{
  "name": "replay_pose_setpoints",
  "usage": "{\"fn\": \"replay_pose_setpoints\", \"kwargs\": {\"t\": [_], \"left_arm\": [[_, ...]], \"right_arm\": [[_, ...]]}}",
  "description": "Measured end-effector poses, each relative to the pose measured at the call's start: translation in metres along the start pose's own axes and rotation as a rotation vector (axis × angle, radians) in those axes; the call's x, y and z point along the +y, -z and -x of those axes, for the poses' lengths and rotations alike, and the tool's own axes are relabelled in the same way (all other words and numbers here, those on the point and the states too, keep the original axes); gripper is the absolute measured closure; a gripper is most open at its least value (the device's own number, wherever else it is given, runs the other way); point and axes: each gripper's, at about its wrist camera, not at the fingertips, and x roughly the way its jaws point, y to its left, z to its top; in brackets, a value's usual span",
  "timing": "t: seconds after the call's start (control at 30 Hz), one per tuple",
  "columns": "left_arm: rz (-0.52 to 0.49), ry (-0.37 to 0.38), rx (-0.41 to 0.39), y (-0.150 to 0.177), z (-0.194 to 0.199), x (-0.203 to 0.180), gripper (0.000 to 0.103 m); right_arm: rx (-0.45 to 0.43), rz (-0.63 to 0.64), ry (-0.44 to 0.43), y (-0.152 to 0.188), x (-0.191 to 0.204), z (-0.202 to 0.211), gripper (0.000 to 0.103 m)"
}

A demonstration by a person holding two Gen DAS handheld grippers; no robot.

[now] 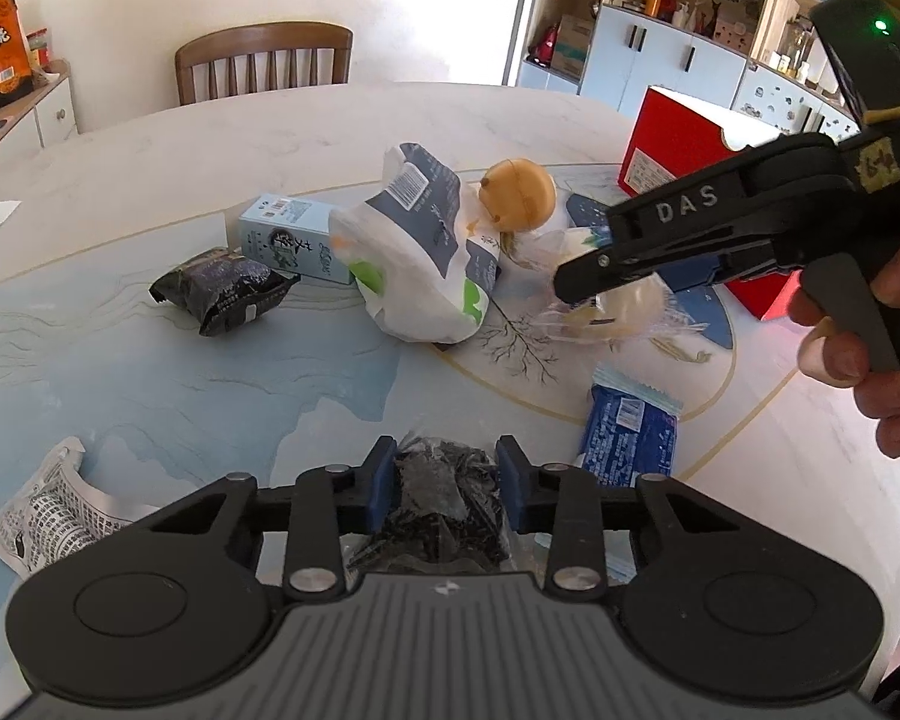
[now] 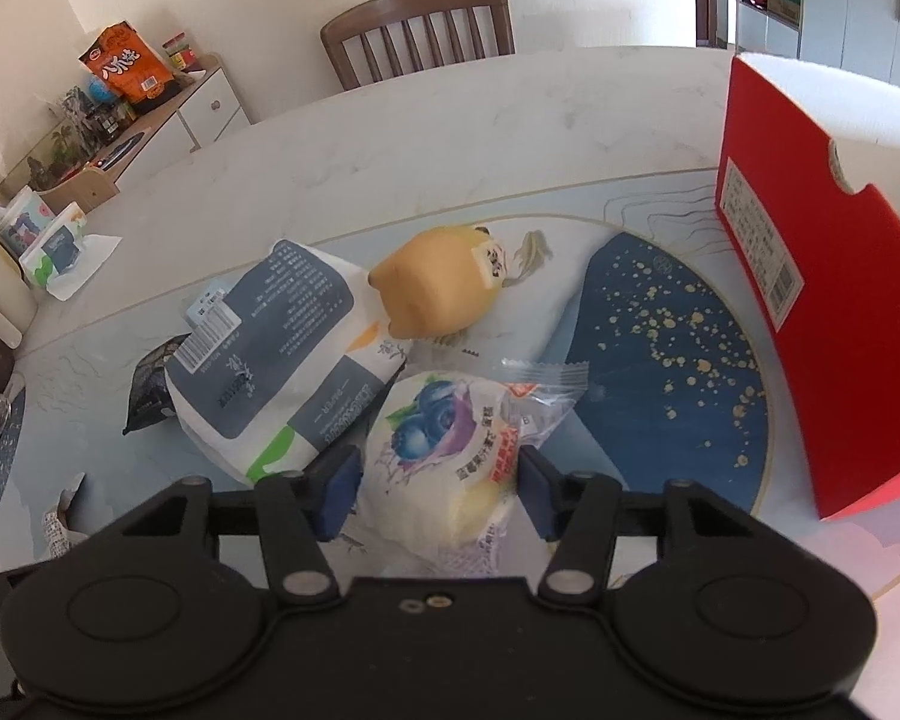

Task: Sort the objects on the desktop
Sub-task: 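Close right tool on bagged bun while left tool grasps black snack bag, then carry bun with right tool while left tool carries black bag to box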

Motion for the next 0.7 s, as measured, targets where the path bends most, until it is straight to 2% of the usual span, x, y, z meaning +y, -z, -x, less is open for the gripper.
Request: {"fn": "replay_pose_setpoints", "kwargs": {"t": [0.7], "left_arm": [[0.034, -0.015, -0.024, -0.004, 0.013, -0.002, 0.073]], "right_arm": [[-0.055, 0.026, -0.018, 0.006, -0.014, 0.041, 0.051]]}}
